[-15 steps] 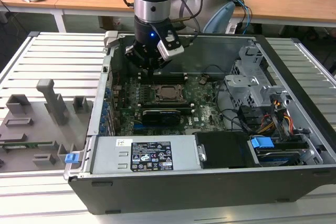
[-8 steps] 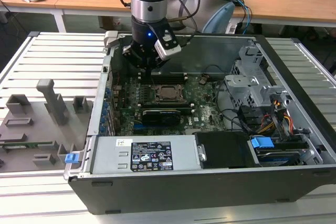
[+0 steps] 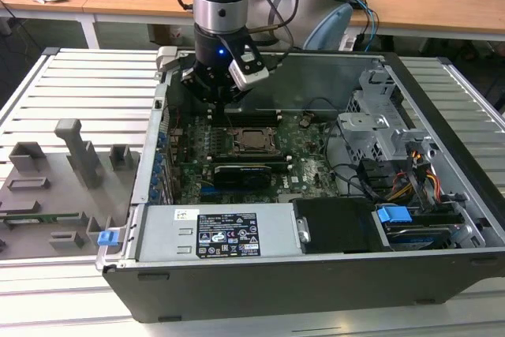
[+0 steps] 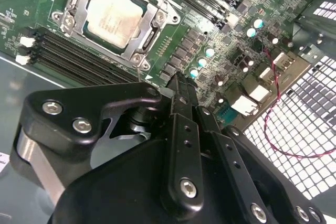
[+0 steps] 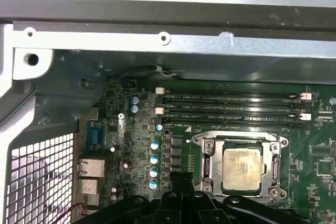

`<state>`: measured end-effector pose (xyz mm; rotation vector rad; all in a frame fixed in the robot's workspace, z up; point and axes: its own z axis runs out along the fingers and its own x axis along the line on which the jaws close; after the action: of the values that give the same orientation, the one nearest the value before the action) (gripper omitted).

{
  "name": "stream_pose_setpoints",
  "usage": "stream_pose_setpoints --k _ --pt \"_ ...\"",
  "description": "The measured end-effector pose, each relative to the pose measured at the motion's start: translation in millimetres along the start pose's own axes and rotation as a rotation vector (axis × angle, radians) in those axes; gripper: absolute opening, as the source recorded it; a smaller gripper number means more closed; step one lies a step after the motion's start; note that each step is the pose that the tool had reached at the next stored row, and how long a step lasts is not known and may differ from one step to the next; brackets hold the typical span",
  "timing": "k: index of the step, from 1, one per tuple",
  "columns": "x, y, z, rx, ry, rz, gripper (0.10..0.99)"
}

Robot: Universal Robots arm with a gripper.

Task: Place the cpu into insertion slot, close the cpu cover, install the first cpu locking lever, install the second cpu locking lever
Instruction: 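Install the first cpu locking lever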

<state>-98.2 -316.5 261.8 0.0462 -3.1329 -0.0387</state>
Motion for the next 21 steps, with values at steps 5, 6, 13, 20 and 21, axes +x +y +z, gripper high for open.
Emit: stream_pose_setpoints --k 5,6,13,20,21 --pt "3.3 2.6 0.5 0.0 0.0 0.0 0.106" --pt "3.5 3.5 0.7 0.0 0.0 0.0 0.106" --pt "5.2 14.9 2.6 0.0 -0.0001 -0.002 0.106" --pt "1.6 27.7 5.3 0.001 0.0001 -0.005 0.106" --pt "0.8 27.7 5.3 0.001 0.0002 -0.005 0.106"
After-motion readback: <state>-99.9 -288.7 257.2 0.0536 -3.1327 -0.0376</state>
